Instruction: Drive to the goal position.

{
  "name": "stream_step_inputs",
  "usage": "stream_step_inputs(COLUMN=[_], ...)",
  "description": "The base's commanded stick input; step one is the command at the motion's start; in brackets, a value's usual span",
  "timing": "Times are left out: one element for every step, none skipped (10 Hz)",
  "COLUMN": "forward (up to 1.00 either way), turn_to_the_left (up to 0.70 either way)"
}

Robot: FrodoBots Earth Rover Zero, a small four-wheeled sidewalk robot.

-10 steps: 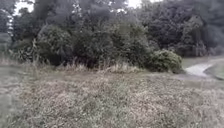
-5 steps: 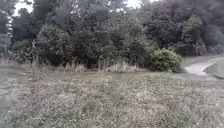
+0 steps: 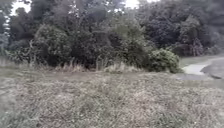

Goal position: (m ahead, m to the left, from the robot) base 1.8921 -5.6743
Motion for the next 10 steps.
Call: stream_step_inputs(forward=[0.0,0.0,0.0,0.0,0.0,0.0,0.0,0.0,0.0,0.0], turn_to_the_left=[-0.15,-0.31,-0.45,-0.45,-0.45,-0.45,-0.45,-0.45,-0.45,-0.45])
